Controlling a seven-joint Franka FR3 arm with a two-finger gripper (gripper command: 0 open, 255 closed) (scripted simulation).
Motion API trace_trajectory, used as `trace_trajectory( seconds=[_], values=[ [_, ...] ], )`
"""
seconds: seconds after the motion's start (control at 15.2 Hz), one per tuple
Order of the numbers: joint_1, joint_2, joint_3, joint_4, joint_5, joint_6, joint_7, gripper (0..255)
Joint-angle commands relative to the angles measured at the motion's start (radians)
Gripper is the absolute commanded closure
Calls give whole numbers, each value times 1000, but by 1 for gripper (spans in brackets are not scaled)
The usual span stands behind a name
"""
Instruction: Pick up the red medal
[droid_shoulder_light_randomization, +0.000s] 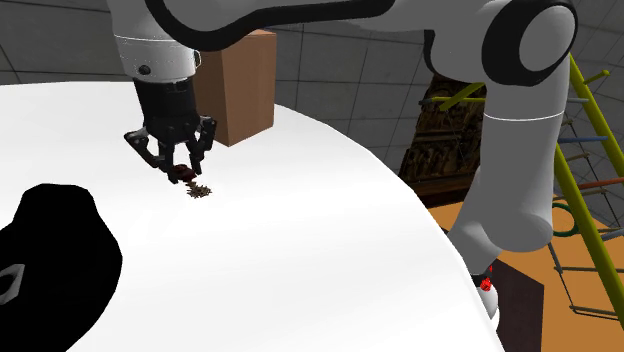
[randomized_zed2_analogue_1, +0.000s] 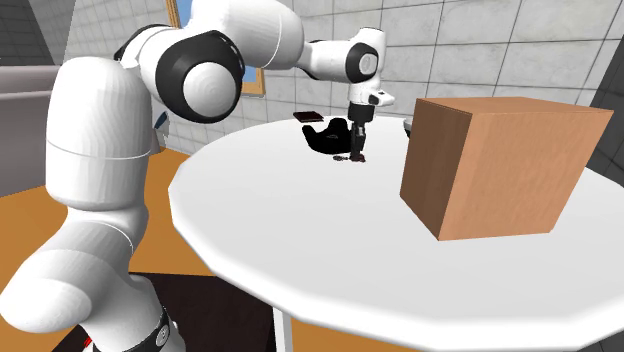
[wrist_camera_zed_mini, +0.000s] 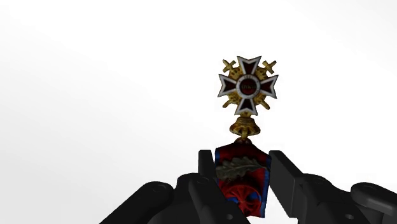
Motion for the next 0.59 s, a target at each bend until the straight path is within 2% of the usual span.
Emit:
trace_trajectory(
  seconds=[0.0,0.4,0.53],
  values=[
    [2,0,1,28,0,-28,-1,255],
    [17,12,2,126,-5,-114,1,255],
    [17,12,2,128,-5,-116,1,255]
  ],
)
